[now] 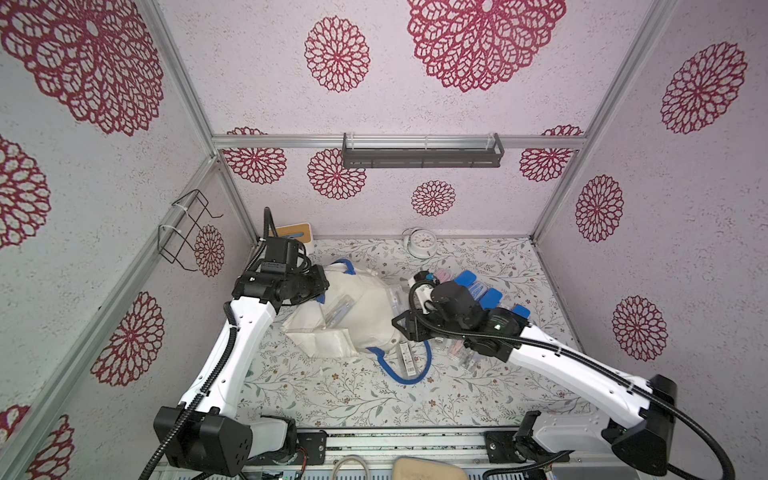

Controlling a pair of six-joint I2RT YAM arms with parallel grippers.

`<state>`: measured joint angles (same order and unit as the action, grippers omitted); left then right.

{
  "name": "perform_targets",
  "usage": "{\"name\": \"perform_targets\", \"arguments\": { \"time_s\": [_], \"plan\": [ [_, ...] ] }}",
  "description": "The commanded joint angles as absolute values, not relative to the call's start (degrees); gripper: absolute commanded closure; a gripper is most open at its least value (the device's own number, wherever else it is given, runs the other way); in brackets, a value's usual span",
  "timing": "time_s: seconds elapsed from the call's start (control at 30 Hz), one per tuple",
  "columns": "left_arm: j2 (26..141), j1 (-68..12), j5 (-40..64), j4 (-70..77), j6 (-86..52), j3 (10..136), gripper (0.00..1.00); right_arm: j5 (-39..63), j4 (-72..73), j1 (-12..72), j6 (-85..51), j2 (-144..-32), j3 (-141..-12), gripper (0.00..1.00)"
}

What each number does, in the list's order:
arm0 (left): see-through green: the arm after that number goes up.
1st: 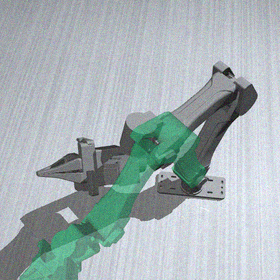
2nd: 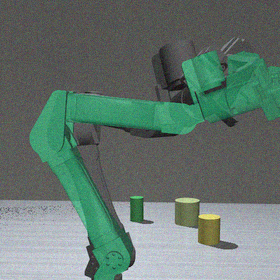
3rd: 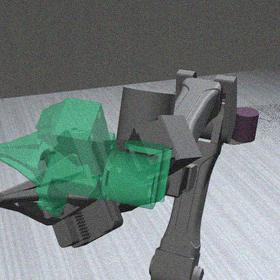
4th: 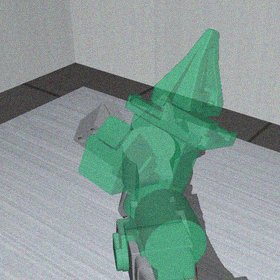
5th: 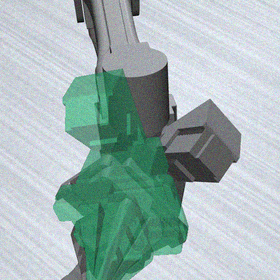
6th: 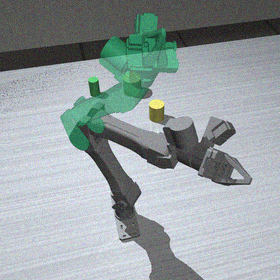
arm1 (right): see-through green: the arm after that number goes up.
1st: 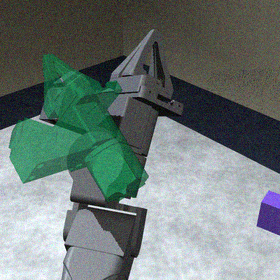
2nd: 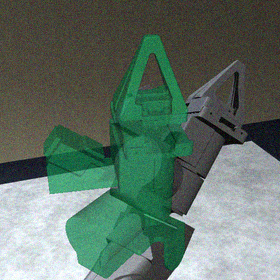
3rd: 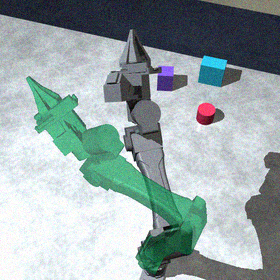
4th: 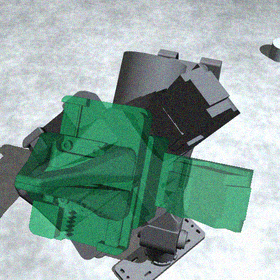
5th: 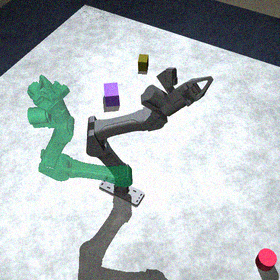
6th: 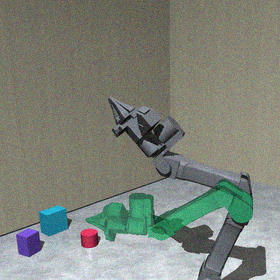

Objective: Take out the compass set from the canvas bag
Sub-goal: Pick up the compass set from the canvas bag, then place the compass set at the center of the board.

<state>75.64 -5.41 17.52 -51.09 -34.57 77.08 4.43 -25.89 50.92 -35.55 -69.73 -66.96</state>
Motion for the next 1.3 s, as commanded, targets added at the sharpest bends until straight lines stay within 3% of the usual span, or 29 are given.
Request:
{"name": "perform_targets", "arguments": {
  "time_s": [0.0, 0.17, 0.37, 0.73, 1.03, 1.1, 1.27],
  "plan": [
    [76.9, -0.4, 24.3, -49.8, -34.6, 75.9, 1.0, 7.2, -24.9, 44.2, -36.0, -66.1, -64.8, 0.73],
    [78.6, 5.2, 28.7, -49.7, -33.1, 75.8, 1.0, 12.2, -24.1, 35.7, -37.6, -71.4, -64.4, 0.73],
    [80.2, 9.9, 33.6, -48.9, -33.4, 75.4, 1.0, 16.1, -23.6, 32.2, -40.2, -89.9, -73.7, 0.73],
    [75.1, 7.0, 36.0, -49.9, -29.2, 74.2, 1.0, 16.7, -30.7, 31.0, -44.0, -124.9, -106.4, 0.72],
    [69.7, 3.6, 33.6, -51.0, -28.6, 69.8, 1.0, 17.5, -36.0, 30.9, -45.5, -137.5, -118.4, 0.69],
    [69.6, 3.5, 33.5, -50.9, -28.8, 69.3, 1.0, 17.6, -36.1, 31.0, -45.5, -137.5, -117.9, 0.63],
    [69.8, 3.3, 33.9, -49.8, -29.3, 69.1, 1.0, 16.2, -34.2, 30.8, -45.1, -131.8, -113.5, 0.39]
  ]
}}
